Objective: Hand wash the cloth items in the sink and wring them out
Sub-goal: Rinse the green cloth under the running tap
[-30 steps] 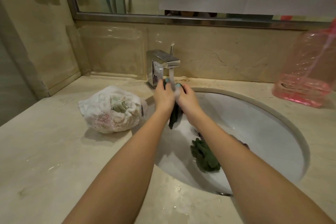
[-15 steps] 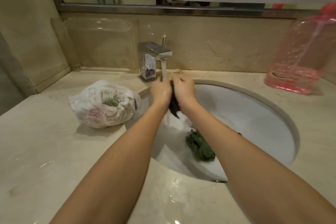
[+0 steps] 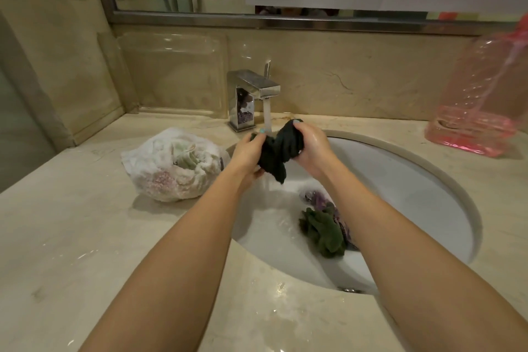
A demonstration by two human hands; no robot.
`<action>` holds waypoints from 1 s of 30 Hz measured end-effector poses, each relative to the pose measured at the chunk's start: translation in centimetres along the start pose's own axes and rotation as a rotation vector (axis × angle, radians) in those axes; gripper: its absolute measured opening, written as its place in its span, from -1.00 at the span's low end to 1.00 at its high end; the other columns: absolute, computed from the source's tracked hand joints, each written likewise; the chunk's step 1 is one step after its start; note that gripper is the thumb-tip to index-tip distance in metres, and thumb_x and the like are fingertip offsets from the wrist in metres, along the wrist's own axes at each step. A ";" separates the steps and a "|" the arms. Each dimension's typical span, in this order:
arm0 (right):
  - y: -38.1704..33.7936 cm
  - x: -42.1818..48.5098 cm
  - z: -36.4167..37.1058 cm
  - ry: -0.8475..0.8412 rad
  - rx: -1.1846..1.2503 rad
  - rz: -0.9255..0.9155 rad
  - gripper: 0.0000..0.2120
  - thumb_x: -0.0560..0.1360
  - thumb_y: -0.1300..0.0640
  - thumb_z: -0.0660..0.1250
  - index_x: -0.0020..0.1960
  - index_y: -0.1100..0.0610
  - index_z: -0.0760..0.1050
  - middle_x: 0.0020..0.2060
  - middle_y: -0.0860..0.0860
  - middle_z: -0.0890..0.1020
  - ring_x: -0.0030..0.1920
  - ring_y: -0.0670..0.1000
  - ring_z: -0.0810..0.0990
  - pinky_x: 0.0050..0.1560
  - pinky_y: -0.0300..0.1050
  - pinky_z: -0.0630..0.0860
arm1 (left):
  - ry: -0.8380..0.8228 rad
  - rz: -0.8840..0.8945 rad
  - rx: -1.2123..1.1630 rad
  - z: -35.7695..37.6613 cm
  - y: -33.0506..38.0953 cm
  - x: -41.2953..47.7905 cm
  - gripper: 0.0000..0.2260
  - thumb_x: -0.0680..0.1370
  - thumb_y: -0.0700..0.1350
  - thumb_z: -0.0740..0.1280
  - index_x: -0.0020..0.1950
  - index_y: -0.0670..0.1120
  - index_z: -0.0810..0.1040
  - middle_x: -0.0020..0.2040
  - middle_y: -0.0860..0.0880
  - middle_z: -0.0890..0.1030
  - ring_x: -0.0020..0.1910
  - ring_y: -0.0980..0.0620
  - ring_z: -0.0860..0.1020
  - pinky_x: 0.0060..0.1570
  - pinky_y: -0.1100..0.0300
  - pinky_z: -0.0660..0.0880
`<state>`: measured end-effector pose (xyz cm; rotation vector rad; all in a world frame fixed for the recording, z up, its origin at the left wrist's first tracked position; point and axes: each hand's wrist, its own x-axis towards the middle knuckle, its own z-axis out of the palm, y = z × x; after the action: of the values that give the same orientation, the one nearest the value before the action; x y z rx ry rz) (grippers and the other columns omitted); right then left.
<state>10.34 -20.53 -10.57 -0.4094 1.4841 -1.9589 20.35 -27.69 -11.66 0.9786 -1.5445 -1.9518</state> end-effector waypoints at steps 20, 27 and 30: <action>1.2 -0.5 1.6 0.068 -0.482 -0.382 -0.86 0.60 0.12 0.26 -0.08 0.16 0.49 -0.19 0.04 0.56 -0.13 0.00 0.53 -0.06 -0.02 0.52 | 0.264 0.363 0.008 1.3 0.3 2.6 -0.90 0.68 -0.17 0.09 0.10 -0.10 0.39 -0.11 -0.04 0.52 -0.18 0.02 0.52 -0.32 0.24 0.47; 0.4 0.3 0.5 0.291 -0.522 -0.285 -0.61 0.62 0.10 0.18 -0.37 0.11 0.39 -0.40 0.03 0.49 -0.32 0.05 0.46 -0.33 -0.14 0.34 | 0.050 0.325 0.153 4.9 -0.1 -1.1 -0.78 0.67 -0.10 0.13 -0.13 -0.11 0.45 -0.22 -0.08 0.52 -0.28 -0.01 0.51 -0.40 0.22 0.44; -0.3 -0.2 -0.5 0.282 -0.447 -0.269 -0.59 0.62 0.12 0.18 -0.40 0.11 0.35 -0.48 -0.01 0.44 -0.41 0.00 0.40 -0.36 -0.16 0.30 | 0.014 0.365 0.268 5.9 -0.4 -1.6 -0.76 0.66 -0.10 0.12 -0.15 -0.10 0.47 -0.21 -0.10 0.56 -0.22 -0.06 0.58 -0.26 0.16 0.58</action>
<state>10.06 -20.00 -10.43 -0.5654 2.1584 -1.9343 16.87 -22.65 -10.96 0.7420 -1.8606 -1.5130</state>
